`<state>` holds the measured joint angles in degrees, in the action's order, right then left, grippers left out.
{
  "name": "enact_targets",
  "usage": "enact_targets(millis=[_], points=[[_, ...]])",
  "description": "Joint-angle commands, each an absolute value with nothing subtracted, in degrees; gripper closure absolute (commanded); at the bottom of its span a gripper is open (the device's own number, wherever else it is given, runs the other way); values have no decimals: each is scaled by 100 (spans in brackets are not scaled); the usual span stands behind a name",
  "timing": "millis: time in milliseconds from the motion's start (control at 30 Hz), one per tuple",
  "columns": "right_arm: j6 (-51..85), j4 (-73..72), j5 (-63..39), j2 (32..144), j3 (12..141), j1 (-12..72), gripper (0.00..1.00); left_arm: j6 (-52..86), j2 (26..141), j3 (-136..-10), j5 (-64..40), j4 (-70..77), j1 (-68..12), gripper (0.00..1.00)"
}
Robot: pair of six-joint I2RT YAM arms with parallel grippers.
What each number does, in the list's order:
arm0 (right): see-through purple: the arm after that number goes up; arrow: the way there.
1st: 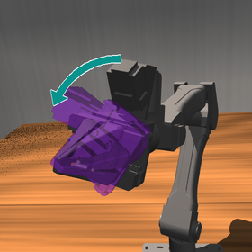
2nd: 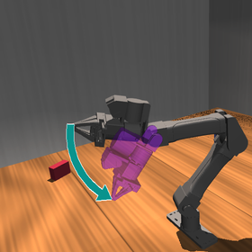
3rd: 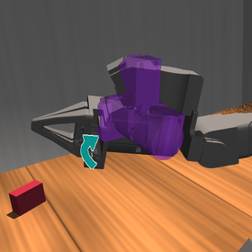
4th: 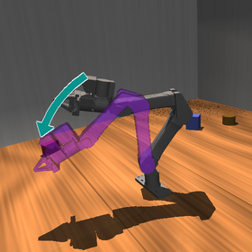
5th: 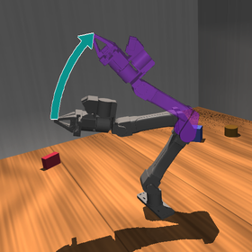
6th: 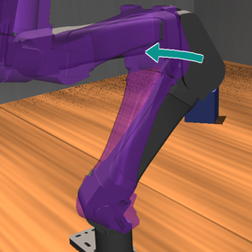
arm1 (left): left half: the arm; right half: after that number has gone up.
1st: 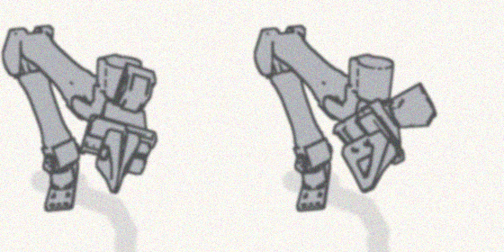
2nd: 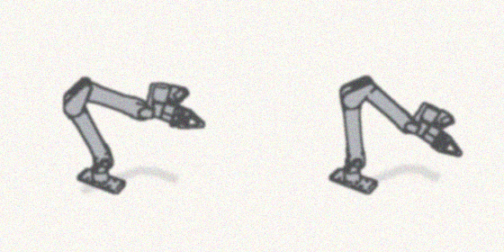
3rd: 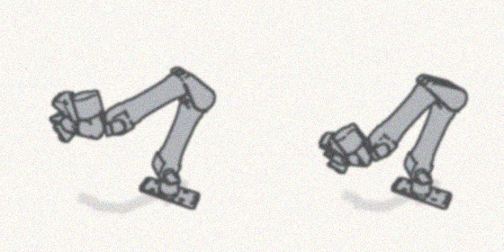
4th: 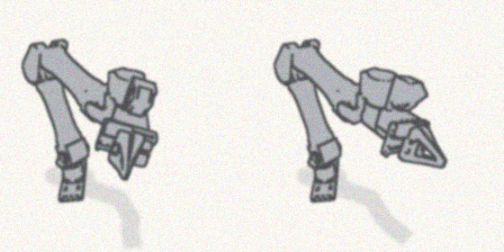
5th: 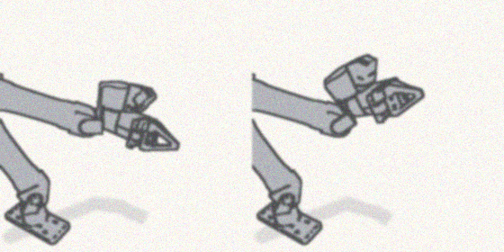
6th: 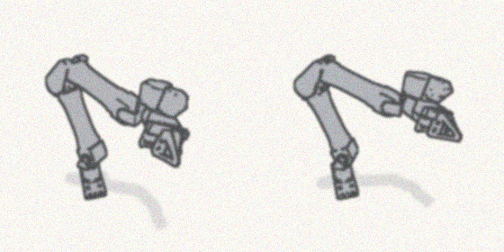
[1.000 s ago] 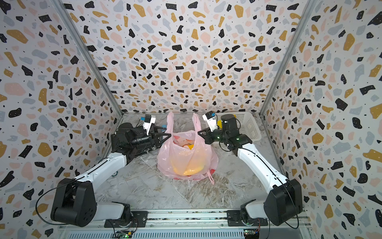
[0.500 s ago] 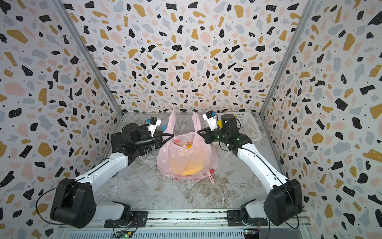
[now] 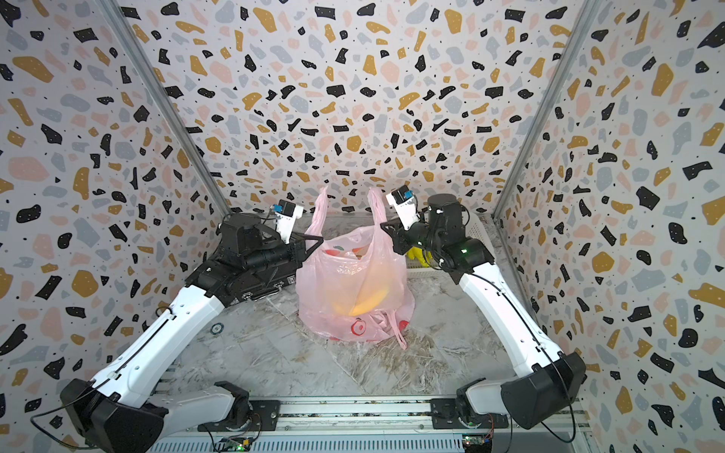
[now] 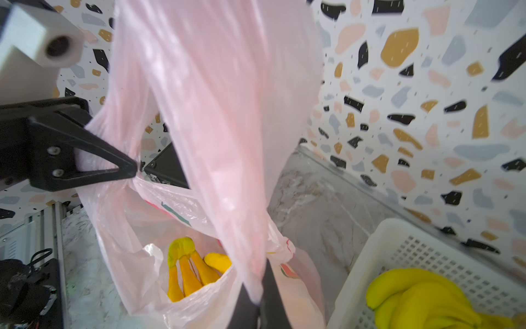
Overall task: Place the banana into a plastic bag & tie a knot
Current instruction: Adjust the plastic bag.
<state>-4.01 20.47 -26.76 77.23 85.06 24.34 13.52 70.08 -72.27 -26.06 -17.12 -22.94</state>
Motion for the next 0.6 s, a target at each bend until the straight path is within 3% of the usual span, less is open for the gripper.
enact_targets(millis=[0, 100, 300, 567], points=[[-1294, 2573, -2560, 7718, 8808, 2472, 100, 1135, 7192, -7498, -2320, -2342, -2312, 100], [-1728, 2700, -2935, 7654, 8392, 2491, 100, 1033, 7398, -7421, -2461, -2493, -2360, 100], [-1607, 1548, -3502, 7355, 6730, 2756, 100, 721, 7761, -7038, -2861, -2536, -2518, 100], [-1853, 1870, -3996, 7629, 6613, 3026, 100, -381, 7880, -7088, -3693, -3222, -2525, 100]])
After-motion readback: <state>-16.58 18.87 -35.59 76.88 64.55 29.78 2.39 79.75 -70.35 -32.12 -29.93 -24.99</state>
